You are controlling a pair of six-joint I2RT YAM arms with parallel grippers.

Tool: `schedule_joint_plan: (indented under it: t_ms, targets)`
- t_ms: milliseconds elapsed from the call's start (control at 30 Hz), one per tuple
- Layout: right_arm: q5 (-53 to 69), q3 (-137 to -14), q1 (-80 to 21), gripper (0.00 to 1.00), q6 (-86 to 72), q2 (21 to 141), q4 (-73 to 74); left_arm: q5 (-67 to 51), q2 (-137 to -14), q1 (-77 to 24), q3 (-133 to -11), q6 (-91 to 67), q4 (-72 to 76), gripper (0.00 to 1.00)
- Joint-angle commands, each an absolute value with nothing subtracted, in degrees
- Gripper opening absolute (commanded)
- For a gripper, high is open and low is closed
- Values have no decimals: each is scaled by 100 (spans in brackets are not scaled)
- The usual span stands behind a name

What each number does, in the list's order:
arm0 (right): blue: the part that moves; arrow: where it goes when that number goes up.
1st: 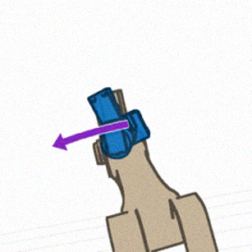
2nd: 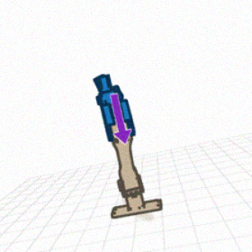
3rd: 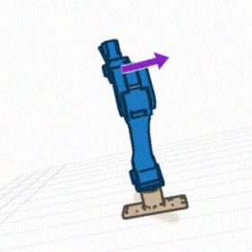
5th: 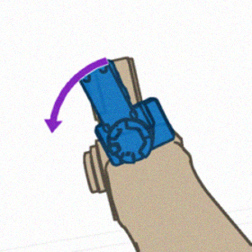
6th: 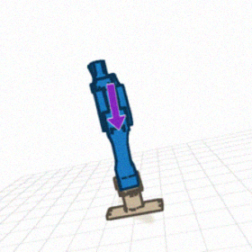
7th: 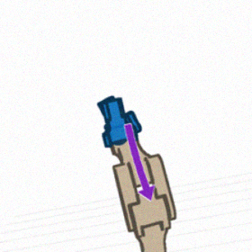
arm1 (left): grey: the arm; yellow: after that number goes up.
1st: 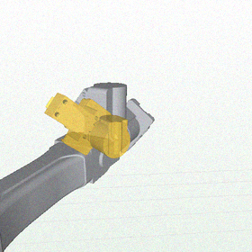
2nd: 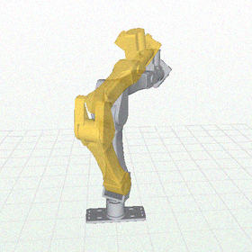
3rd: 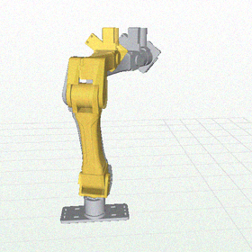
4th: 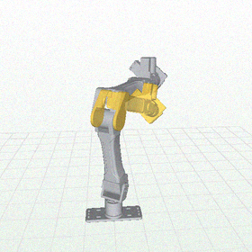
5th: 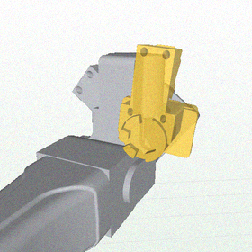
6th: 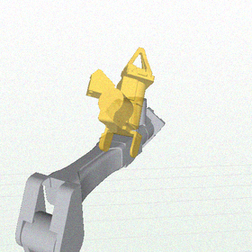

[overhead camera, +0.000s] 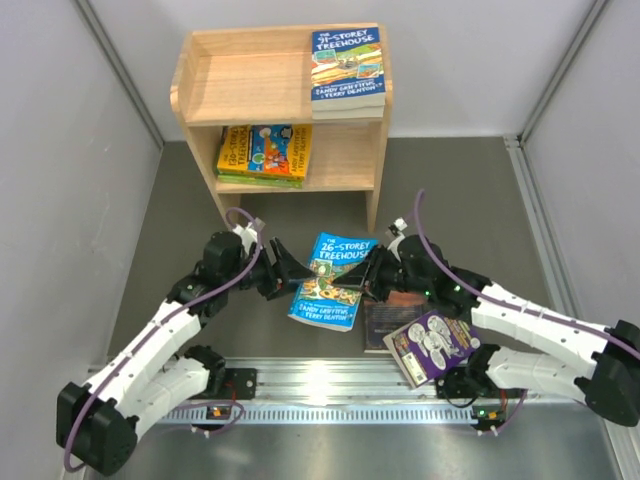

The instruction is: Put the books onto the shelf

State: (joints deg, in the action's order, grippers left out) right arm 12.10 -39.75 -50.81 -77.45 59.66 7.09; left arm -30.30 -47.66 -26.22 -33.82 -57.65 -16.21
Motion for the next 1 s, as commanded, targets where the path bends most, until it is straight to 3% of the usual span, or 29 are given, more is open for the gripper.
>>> schedule_joint_plan:
  t_ms: [0, 67, 100, 200, 433, 533, 767, 900, 933, 967]
  targets:
    - [1494, -3904, -5045, 0, -8270, 5590, -446, -3391, -4939, -2602, -3700, -5783, -1284, 74]
    - [1442, -3780, -5036, 0, -8463, 5459, -641, -3489, -5036, -2610, -3779, -5862, -1012, 69]
    - [1398, -3692, -5036, 0, -8507, 5432, -763, -3628, -5097, -2610, -3875, -5871, -932, 61]
    - [1328, -3717, -5027, 0, -8534, 5370, -800, -3936, -5246, -2645, -4147, -5897, -756, 51]
    - [1301, -3955, -4949, 0, -8411, 5396, -817, -4535, -5633, -2900, -4860, -5688, -755, 47]
    - [1371, -4052, -4896, 0, -8402, 5440, -835, -4334, -5695, -3067, -5176, -5345, -1317, 40]
    - [1459, -4157, -4755, 0, -8402, 5292, -809, -4403, -5739, -3348, -5571, -5317, -1433, 35]
    - [1573, -4227, -4606, 0, -8359, 5160, -634, -4500, -6028, -3621, -6054, -5195, -1433, 0]
    - [1608, -4262, -4571, 7, -8332, 5124, -563, -4526, -6090, -3708, -6195, -5160, -1433, 0]
    - [1661, -4341, -4475, 20, -8289, 5046, -493, -4526, -6134, -3726, -6527, -5124, -1441, 0]
